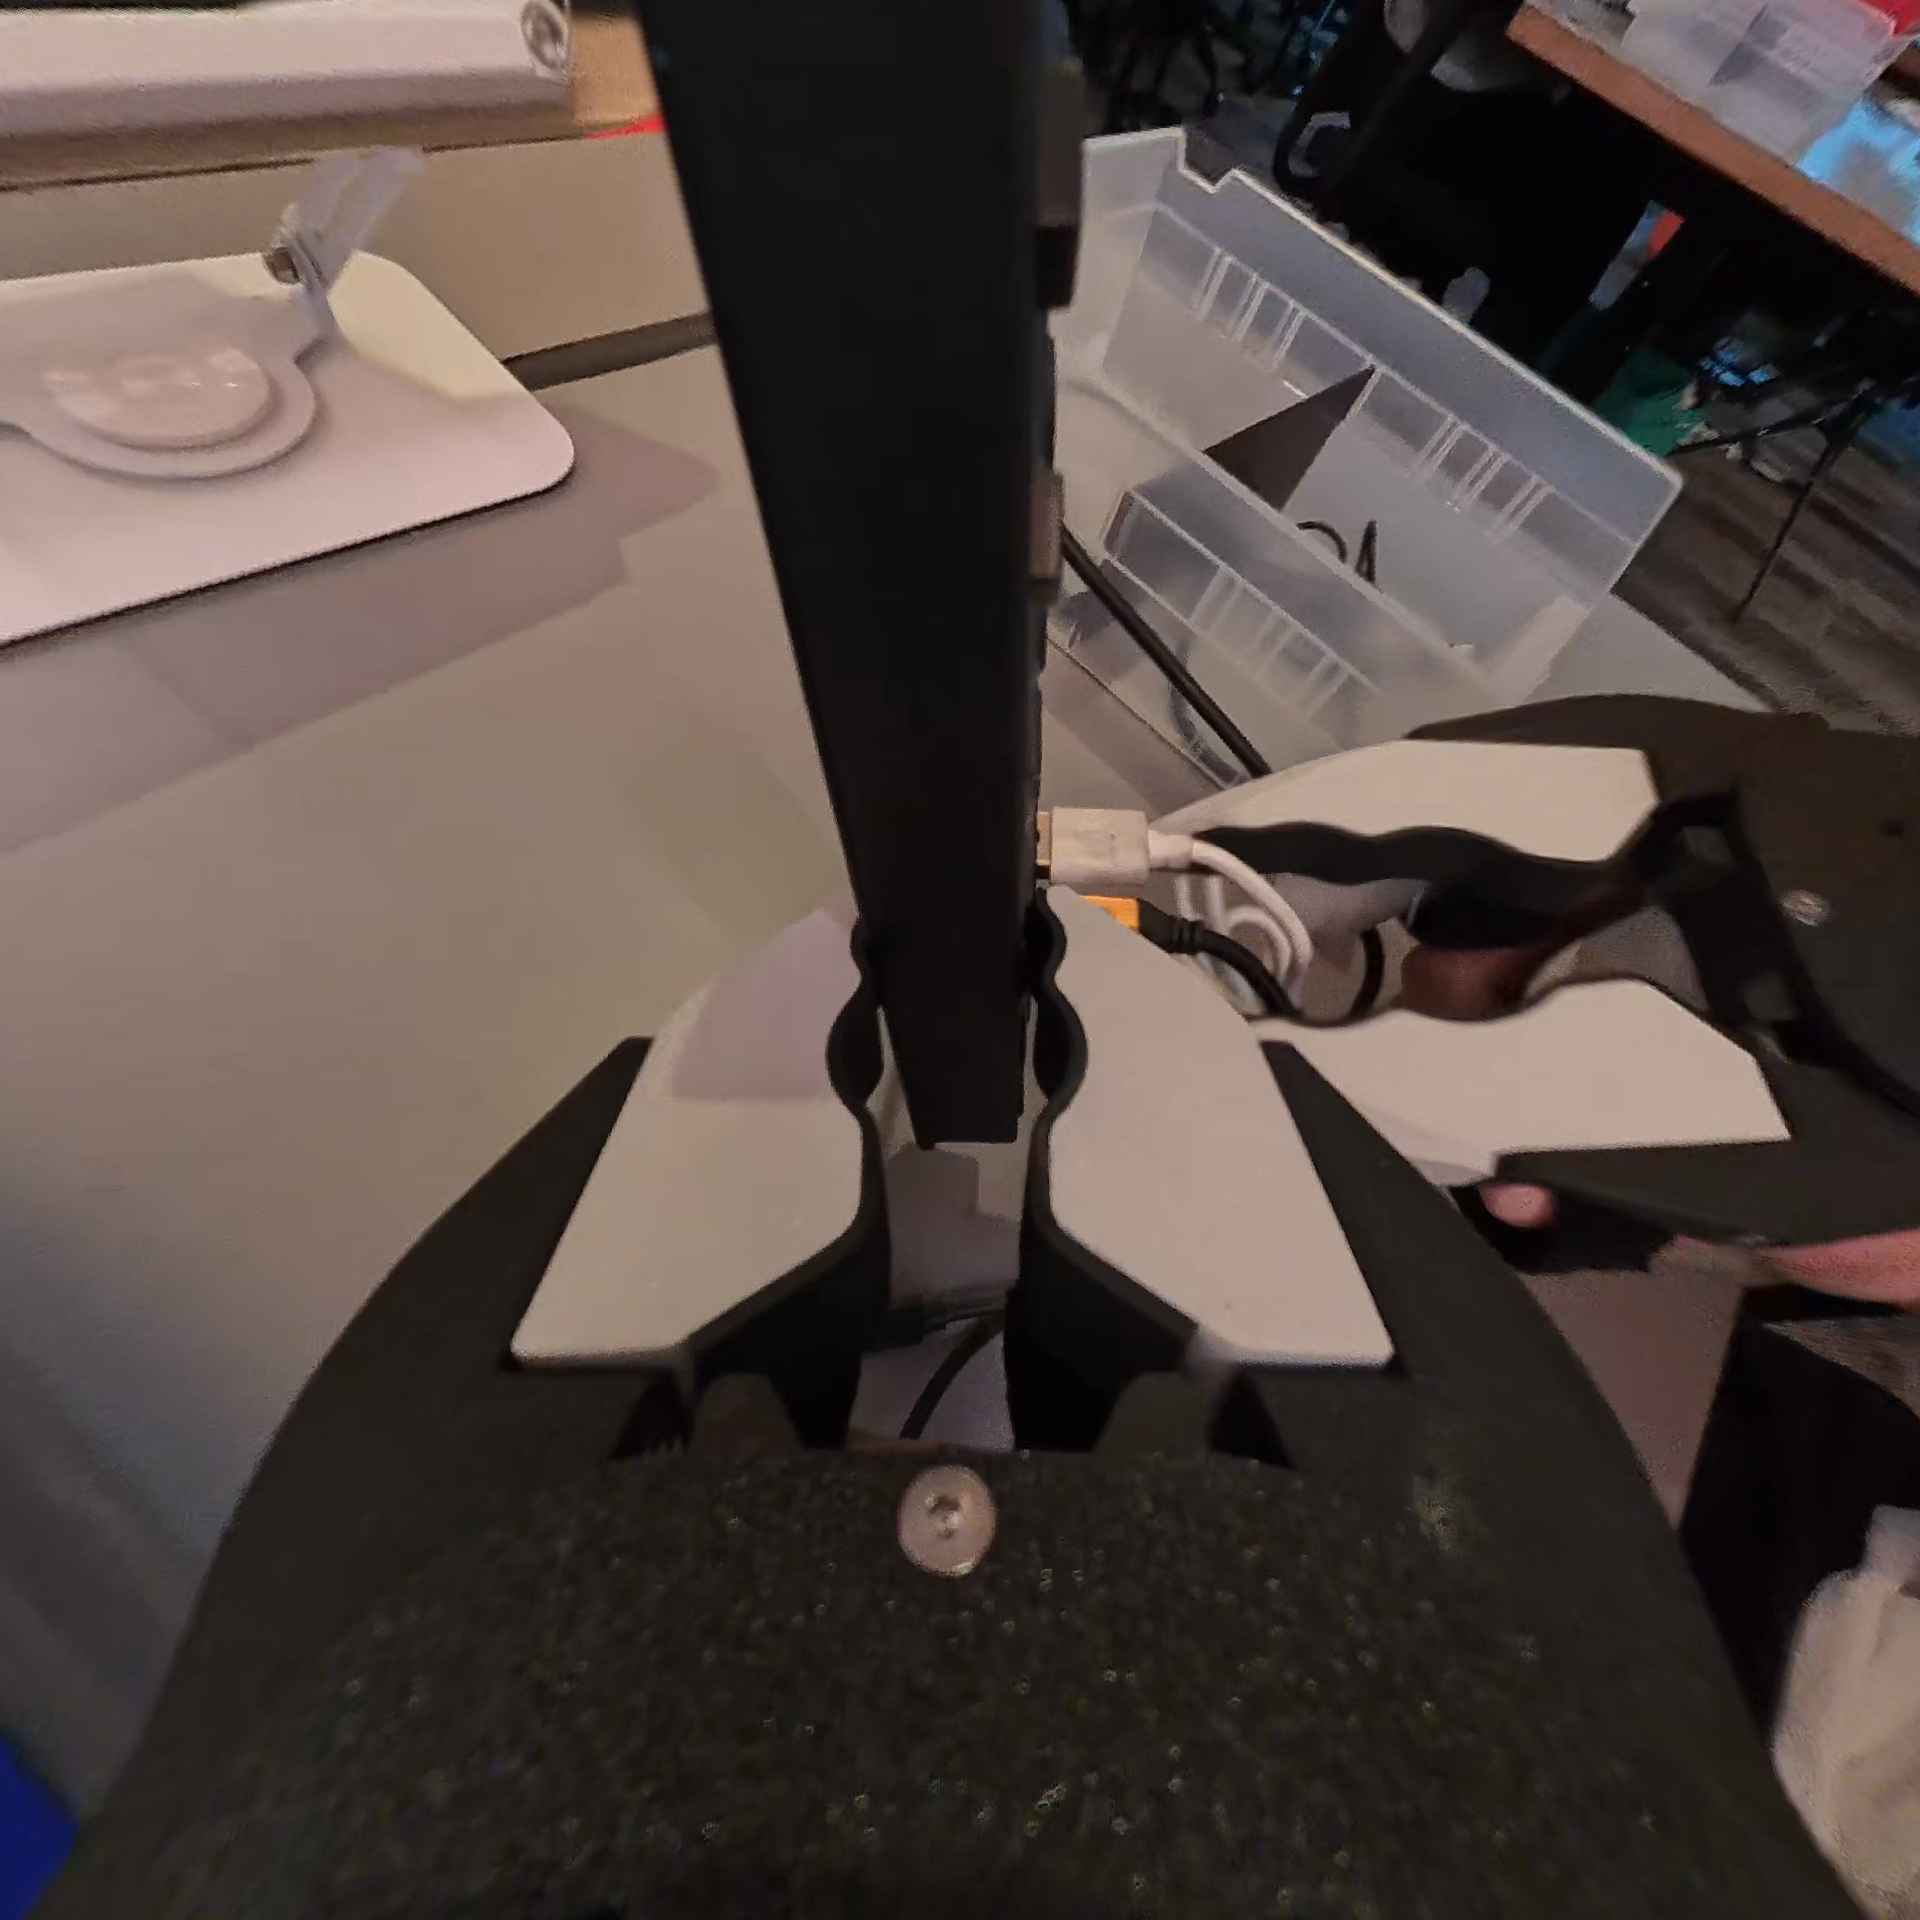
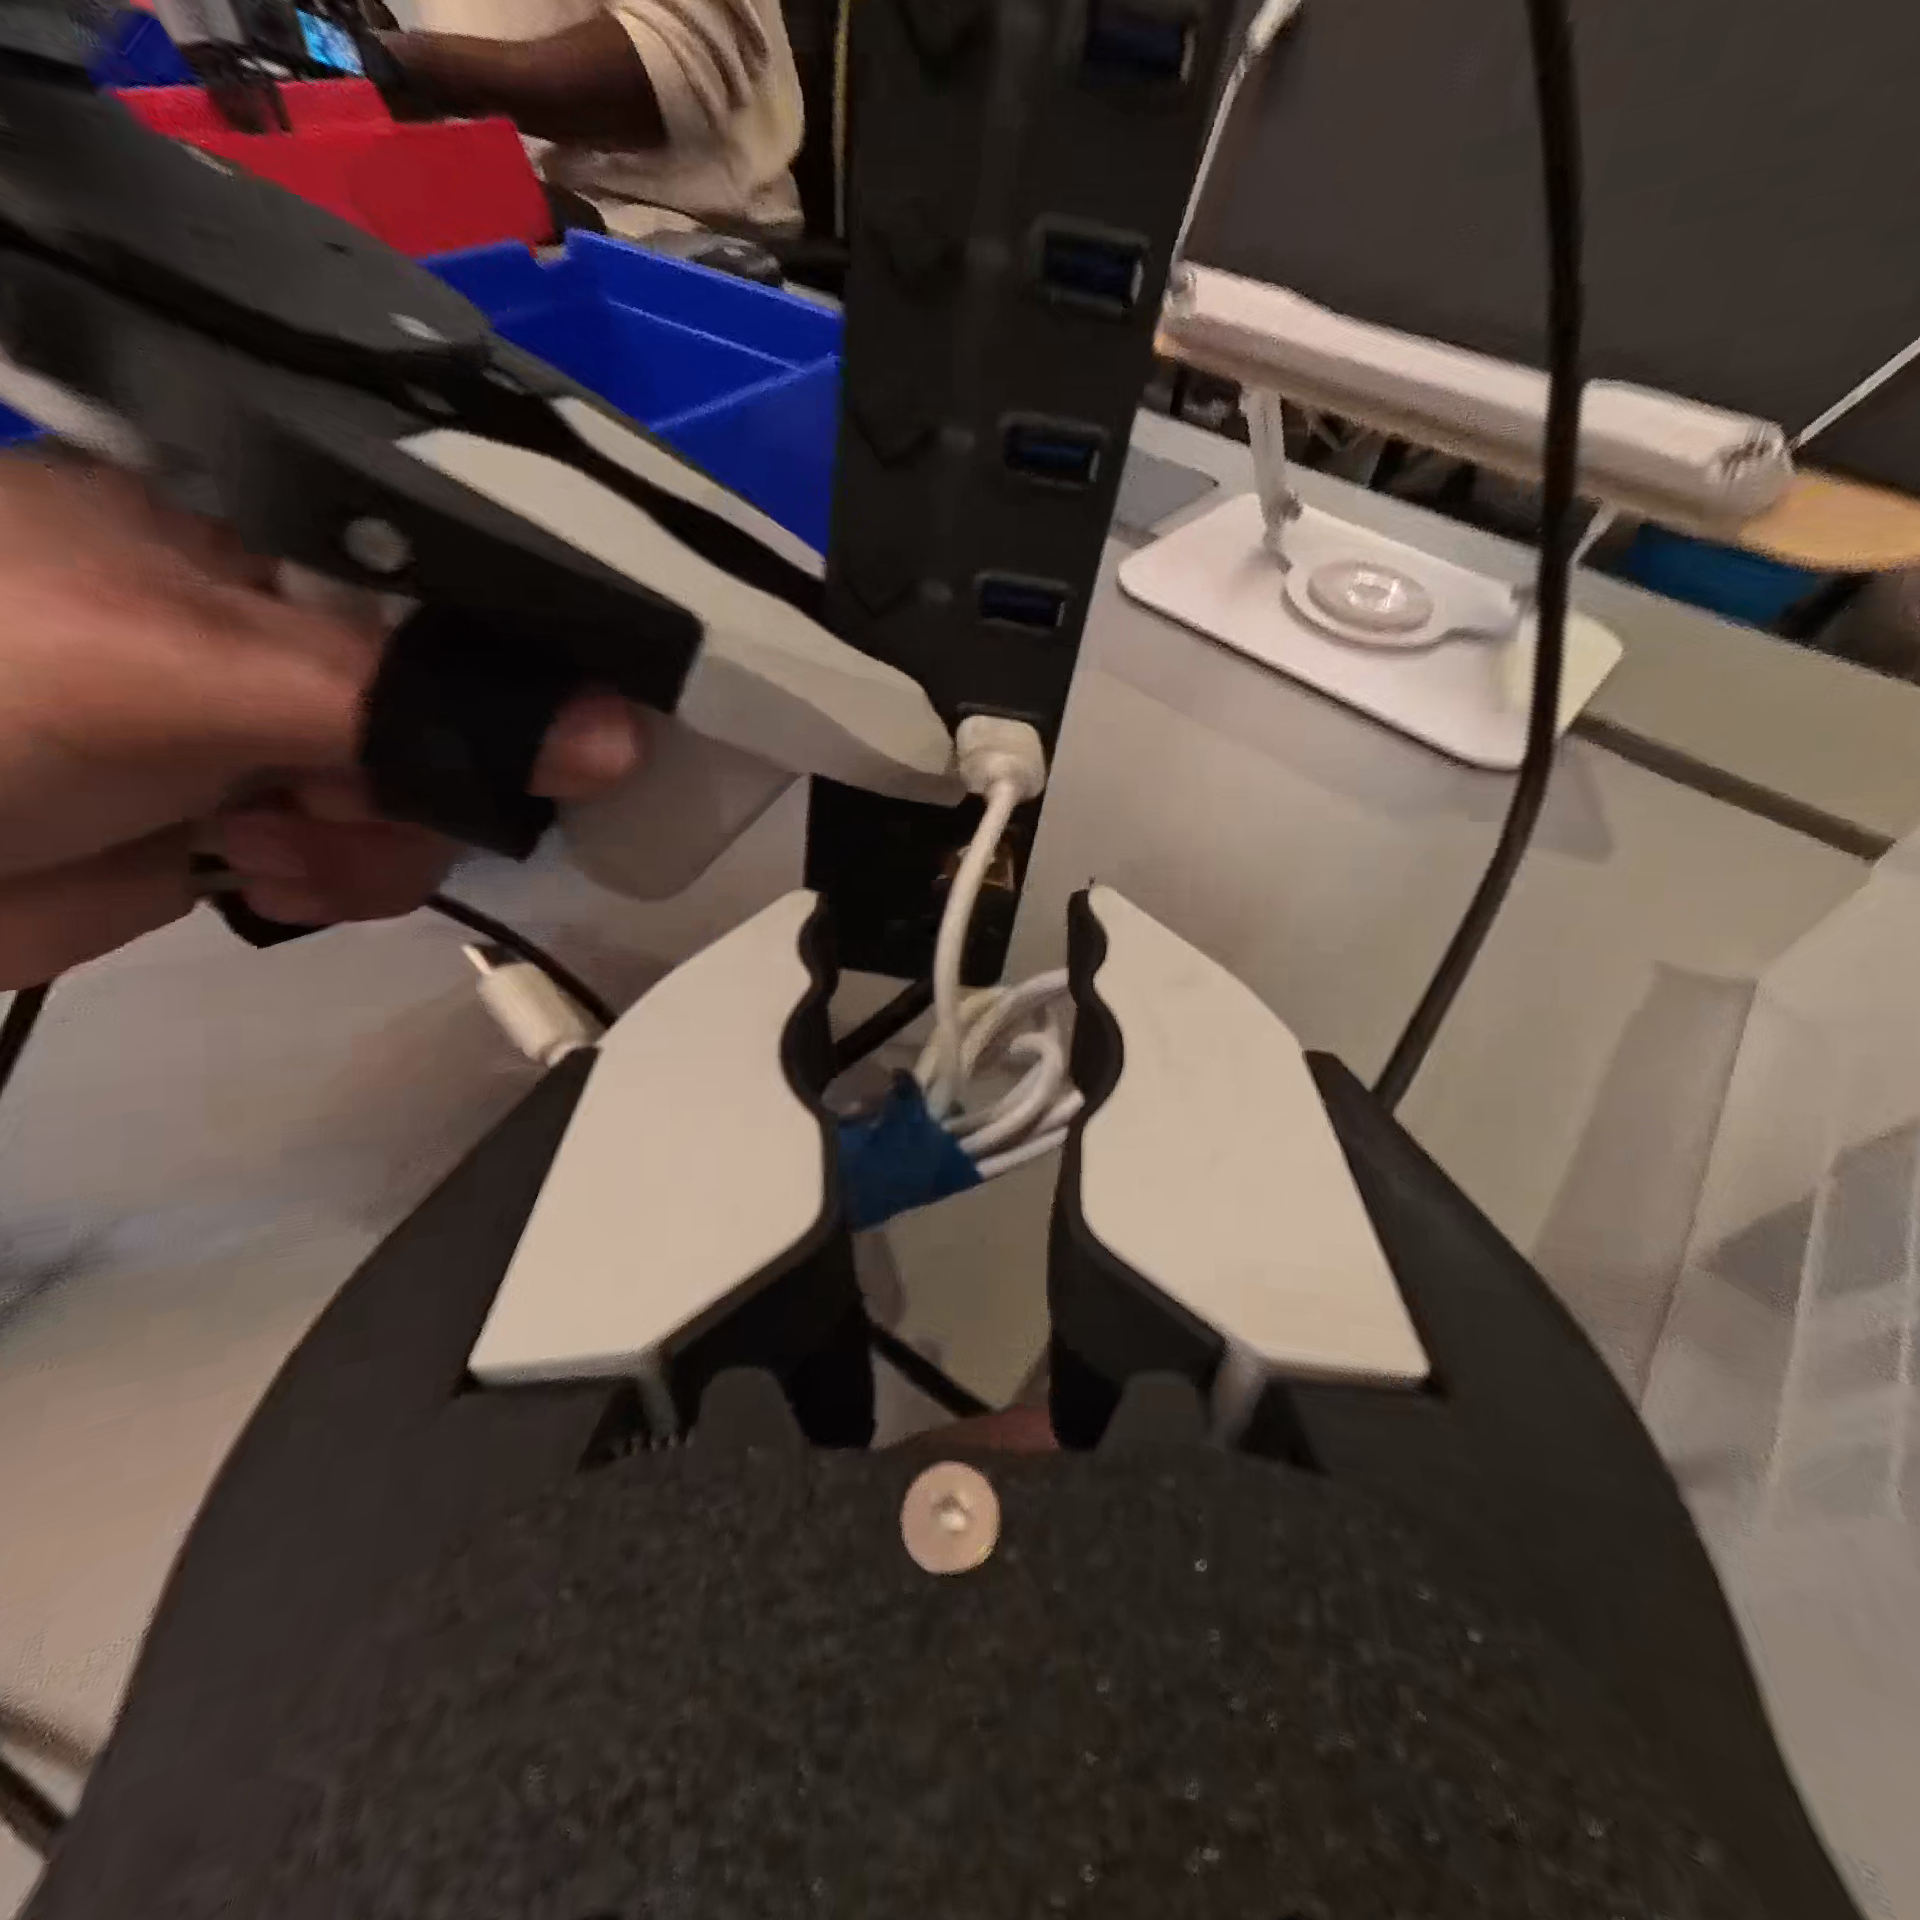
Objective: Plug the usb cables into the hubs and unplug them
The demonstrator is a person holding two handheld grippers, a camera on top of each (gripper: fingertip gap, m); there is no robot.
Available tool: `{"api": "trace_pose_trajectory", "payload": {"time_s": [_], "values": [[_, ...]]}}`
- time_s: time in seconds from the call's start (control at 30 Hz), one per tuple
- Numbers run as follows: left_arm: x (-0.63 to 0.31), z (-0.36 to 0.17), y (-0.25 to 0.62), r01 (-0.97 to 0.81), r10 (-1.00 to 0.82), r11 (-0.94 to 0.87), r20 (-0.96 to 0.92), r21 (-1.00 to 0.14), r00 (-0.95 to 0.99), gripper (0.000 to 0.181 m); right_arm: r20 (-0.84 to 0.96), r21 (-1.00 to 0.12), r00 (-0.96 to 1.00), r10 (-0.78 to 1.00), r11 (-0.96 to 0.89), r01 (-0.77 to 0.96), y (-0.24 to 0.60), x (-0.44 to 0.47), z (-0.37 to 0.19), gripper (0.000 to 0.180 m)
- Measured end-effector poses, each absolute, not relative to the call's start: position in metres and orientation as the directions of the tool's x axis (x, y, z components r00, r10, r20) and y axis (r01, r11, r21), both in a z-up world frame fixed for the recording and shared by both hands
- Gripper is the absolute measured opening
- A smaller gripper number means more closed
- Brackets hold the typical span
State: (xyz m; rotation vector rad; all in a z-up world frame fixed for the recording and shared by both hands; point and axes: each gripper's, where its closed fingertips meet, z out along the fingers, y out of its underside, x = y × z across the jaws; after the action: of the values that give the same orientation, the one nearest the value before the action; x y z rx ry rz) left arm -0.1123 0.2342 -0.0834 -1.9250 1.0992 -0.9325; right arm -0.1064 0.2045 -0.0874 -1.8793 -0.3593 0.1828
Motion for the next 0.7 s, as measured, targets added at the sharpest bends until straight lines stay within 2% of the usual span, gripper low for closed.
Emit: {"api": "trace_pose_trajectory", "payload": {"time_s": [0.07, 0.1, 0.17, 0.27, 0.33, 0.43, 0.47, 0.5, 0.6, 0.7], "values": [[-0.11, -0.08, 0.229, -0.382, -0.908, -0.336, 0.189, -0.861, 0.373, 0.024, 0.002, -0.926, 0.945, 0.326, -0.356, 0.125, 0.206, -0.102, -0.096, 0.028], [-0.108, -0.08, 0.227, -0.388, -0.912, -0.327, 0.18, -0.862, 0.368, 0.024, -0.016, -0.924, 0.946, 0.323, -0.367, 0.109, 0.205, -0.1, -0.097, 0.013], [-0.106, -0.08, 0.225, -0.395, -0.922, -0.289, 0.142, -0.872, 0.361, 0.024, -0.044, -0.919, 0.943, 0.33, -0.384, 0.092, 0.203, -0.094, -0.098, 0.008], [-0.103, -0.077, 0.226, -0.412, -0.928, -0.219, 0.058, -0.885, 0.368, 0.024, -0.145, -0.917, 0.932, 0.331, -0.399, -0.001, 0.202, -0.091, -0.095, 0.006], [-0.111, -0.078, 0.242, -0.462, -0.895, -0.136, -0.092, -0.876, 0.437, 0.023, -0.146, -0.925, 0.929, 0.34, -0.38, -0.006, 0.2, -0.091, -0.093, 0.005], [-0.117, -0.079, 0.246, -0.426, -0.887, -0.209, -0.013, -0.88, 0.461, 0.023, -0.069, -0.932, 0.937, 0.342, -0.356, 0.061, 0.195, -0.091, -0.088, 0.005], [-0.123, -0.077, 0.253, -0.437, -0.872, -0.188, -0.055, -0.879, 0.487, 0.023, -0.063, -0.933, 0.934, 0.351, -0.353, 0.07, 0.194, -0.092, -0.088, 0.005], [-0.127, -0.074, 0.259, -0.446, -0.862, -0.18, -0.078, -0.877, 0.501, 0.024, -0.069, -0.925, 0.928, 0.365, -0.371, 0.077, 0.192, -0.093, -0.091, 0.005], [-0.133, -0.064, 0.265, -0.362, -0.863, -0.274, 0.062, -0.891, 0.502, 0.024, -0.096, -0.888, 0.918, 0.386, -0.45, 0.096, 0.19, -0.093, -0.107, 0.005], [-0.134, -0.063, 0.264, -0.35, -0.869, -0.293, 0.095, -0.889, 0.485, 0.024, -0.065, -0.841, 0.914, 0.401, -0.515, 0.166, 0.191, -0.089, -0.124, 0.005]]}}
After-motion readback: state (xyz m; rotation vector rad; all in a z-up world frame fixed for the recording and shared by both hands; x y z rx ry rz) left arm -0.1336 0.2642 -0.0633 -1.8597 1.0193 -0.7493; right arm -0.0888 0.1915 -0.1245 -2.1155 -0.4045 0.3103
